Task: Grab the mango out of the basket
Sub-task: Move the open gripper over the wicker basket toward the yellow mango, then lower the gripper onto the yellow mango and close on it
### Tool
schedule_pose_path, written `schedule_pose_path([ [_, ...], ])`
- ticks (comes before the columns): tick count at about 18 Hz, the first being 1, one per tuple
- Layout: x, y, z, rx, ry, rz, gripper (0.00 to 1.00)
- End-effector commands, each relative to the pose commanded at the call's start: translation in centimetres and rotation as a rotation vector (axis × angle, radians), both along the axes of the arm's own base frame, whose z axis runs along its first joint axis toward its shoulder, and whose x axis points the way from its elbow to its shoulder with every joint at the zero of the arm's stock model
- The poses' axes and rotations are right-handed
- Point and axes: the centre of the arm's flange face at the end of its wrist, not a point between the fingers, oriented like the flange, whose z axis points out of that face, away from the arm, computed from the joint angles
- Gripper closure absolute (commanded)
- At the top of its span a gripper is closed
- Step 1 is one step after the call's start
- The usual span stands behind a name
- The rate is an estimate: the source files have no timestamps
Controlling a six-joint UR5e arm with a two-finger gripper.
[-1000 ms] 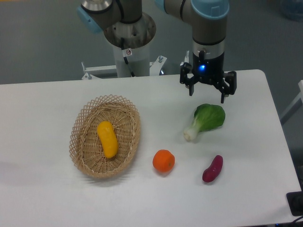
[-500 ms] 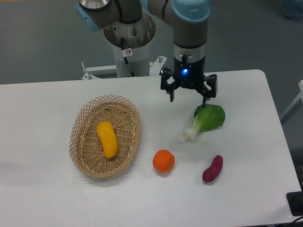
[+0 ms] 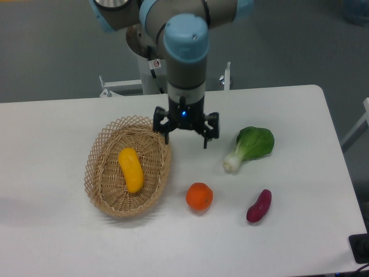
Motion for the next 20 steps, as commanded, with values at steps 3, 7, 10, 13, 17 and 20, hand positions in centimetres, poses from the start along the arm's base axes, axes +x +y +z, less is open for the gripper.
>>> schedule_pose_path([
  [3, 1.4, 1.7, -1.7, -0.007, -0.03, 0.058, 0.0],
  [7, 4.1, 3.5, -4.8, -0.052, -0.074, 0.083, 0.0],
  [10, 5.5, 4.3, -6.6, -0.078, -0.091, 0.076, 0.0],
  [13, 7.6, 5.0, -7.6, -0.093, -0.099, 0.039, 0.0],
  [17, 9.5, 5.1, -10.1, -0.136, -0.098, 0.004, 0.0],
  [20, 11.0, 5.1, -11.0, -0.154, -0.083, -0.023, 0.0],
])
